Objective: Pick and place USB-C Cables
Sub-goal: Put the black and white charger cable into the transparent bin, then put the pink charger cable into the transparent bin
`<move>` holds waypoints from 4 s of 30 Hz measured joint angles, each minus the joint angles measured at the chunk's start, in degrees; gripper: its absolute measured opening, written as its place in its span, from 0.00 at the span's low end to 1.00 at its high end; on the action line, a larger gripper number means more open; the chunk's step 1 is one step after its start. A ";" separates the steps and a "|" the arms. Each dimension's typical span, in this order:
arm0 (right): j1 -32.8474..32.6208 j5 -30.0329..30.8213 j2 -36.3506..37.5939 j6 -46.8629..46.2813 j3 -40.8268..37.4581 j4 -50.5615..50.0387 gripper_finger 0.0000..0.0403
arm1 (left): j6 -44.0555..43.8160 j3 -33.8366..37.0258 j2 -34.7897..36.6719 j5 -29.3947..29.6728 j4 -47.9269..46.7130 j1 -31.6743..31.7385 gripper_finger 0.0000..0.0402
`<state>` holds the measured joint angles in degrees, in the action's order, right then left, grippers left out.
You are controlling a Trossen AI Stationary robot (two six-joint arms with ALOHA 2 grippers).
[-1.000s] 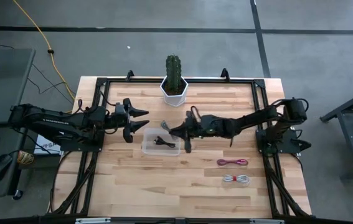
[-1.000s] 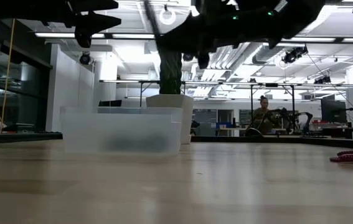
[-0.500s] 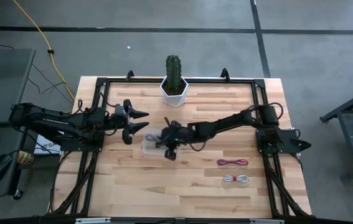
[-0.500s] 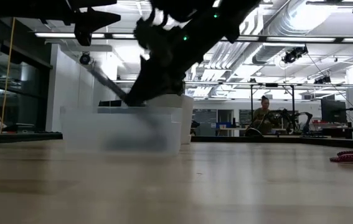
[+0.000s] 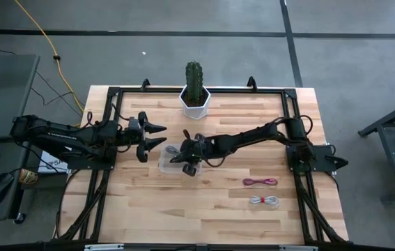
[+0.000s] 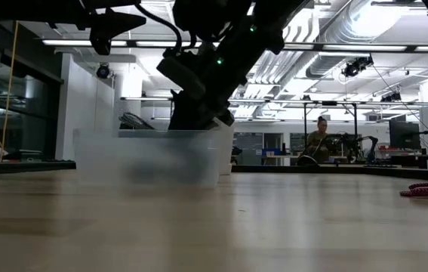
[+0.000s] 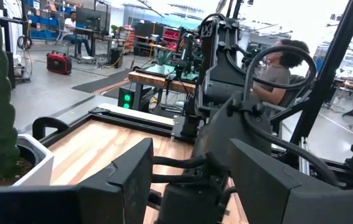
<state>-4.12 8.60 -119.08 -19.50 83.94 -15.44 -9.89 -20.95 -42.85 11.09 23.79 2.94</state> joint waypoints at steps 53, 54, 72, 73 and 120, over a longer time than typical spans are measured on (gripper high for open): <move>-6.80 17.36 55.00 -1.96 -55.06 26.19 0.32 | 0.48 0.00 0.00 0.13 -1.46 0.02 0.47; -6.80 17.19 55.04 -0.67 -55.41 27.50 0.32 | 0.48 0.00 0.00 0.13 -1.45 0.02 0.47; -6.80 16.44 55.00 3.05 -55.67 30.75 0.32 | 0.47 0.00 0.00 0.26 -1.60 0.02 0.47; -6.80 16.44 55.00 3.07 -55.67 30.75 0.32 | 0.48 0.00 0.00 0.26 -1.60 0.02 0.47; -28.87 -4.66 34.89 -19.88 -45.38 -24.15 0.32 | -0.42 -0.02 0.02 0.26 -1.68 0.00 0.47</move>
<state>-32.99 3.94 -84.18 -39.38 38.56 -39.59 -10.31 -20.97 -42.83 11.35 22.11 2.94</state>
